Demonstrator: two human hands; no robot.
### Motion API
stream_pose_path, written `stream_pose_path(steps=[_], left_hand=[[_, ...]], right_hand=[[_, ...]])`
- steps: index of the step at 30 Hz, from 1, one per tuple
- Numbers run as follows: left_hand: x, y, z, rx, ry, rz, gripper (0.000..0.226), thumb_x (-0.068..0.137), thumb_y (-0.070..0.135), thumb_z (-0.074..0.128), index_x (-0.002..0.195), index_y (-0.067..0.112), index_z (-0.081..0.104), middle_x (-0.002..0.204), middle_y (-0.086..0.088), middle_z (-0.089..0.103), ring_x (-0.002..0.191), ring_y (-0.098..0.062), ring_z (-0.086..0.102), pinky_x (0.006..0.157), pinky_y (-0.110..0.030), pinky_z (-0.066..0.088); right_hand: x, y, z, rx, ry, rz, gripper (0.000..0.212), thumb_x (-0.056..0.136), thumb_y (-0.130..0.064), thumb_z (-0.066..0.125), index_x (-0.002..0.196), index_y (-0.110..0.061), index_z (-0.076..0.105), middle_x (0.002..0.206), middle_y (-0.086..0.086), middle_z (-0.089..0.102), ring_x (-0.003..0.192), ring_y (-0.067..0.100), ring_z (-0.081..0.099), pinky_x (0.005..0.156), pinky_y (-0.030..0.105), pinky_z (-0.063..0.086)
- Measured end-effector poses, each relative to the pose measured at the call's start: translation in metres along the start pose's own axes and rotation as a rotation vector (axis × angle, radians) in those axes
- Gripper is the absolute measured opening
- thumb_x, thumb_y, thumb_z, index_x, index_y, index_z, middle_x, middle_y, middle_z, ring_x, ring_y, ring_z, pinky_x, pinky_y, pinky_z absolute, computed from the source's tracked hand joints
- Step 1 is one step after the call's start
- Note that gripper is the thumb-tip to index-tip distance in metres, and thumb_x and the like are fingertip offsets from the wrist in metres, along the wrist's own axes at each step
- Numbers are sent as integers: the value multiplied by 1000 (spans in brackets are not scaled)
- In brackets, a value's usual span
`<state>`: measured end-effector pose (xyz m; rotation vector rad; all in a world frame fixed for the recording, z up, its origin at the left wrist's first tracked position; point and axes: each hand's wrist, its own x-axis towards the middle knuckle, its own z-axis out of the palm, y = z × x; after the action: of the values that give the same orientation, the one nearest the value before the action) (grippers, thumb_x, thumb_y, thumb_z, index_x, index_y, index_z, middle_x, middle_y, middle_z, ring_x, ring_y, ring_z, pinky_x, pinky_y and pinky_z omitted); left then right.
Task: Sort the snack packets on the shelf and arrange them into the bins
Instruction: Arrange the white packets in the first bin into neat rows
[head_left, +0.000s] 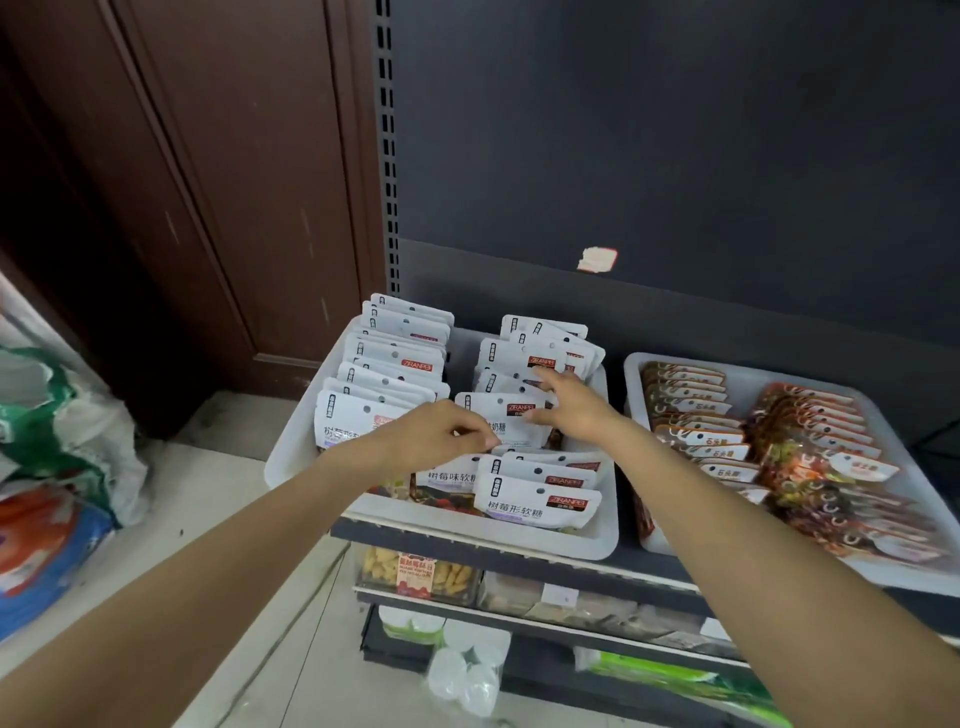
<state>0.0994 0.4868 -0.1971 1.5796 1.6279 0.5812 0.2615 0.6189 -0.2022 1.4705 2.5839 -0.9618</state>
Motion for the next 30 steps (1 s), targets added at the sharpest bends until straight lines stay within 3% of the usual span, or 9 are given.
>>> stream_pose_path(steps=[3,5,8,13,18,22,25,28,30], left_hand=[[0,-2,7,14,18,-23,26,96,34,49,109,21,68,89,18,60,84,1,54,77,-16,37],[0,-4,15,-28,59,-50,24,98,36,46,108,24,64,90,16,58,83,0,52,75,-17,37],[5,-4,31,-183,192,-58,18,97,34,47,99,23,61,84,13,58,83,-6,55,80,-21,43],[30,12,49,-321,340,22,14,93,27,58,104,19,57,99,14,58,96,3,53,94,-22,41],[41,11,39,-385,605,-74,32,96,29,49,125,16,47,125,-3,48,116,-18,50,104,-39,42],[40,15,38,-606,470,-226,48,99,45,34,143,26,35,144,-1,42,128,-21,44,109,-42,36],[36,24,37,-982,376,-321,49,97,56,29,117,25,60,111,-5,69,95,-21,67,87,-40,53],[34,34,43,-1074,331,-214,45,100,52,22,96,28,60,84,6,72,73,-7,69,63,-25,54],[28,33,40,-1056,329,-186,48,99,54,18,117,28,54,109,3,67,97,-10,65,82,-30,53]], right_hand=[[3,-2,4,-83,22,-23,11,87,-23,66,79,-18,61,79,-4,55,76,11,51,72,25,39],[3,1,8,-85,4,-47,29,88,-17,64,62,-22,51,70,-5,52,71,13,51,68,27,39],[-6,7,0,-24,107,8,9,92,-16,57,88,-20,65,98,-1,61,83,14,57,66,27,46],[-19,19,-24,-330,213,-71,35,92,3,46,117,-14,64,122,11,59,115,30,54,93,39,46],[-24,29,-14,173,82,-30,39,99,-17,46,137,-20,47,142,6,47,130,20,44,101,26,35],[-44,27,2,711,142,42,42,98,-46,37,131,-24,53,133,-3,55,121,10,47,105,29,33],[-54,21,23,967,138,110,37,94,-56,36,109,-37,63,110,-11,64,108,10,57,102,34,40],[-58,10,25,838,200,66,28,97,-36,46,118,-26,62,118,-8,61,112,10,54,96,27,40],[-58,9,18,734,259,37,30,97,-17,49,125,-18,58,125,-4,56,113,9,50,91,22,36]])
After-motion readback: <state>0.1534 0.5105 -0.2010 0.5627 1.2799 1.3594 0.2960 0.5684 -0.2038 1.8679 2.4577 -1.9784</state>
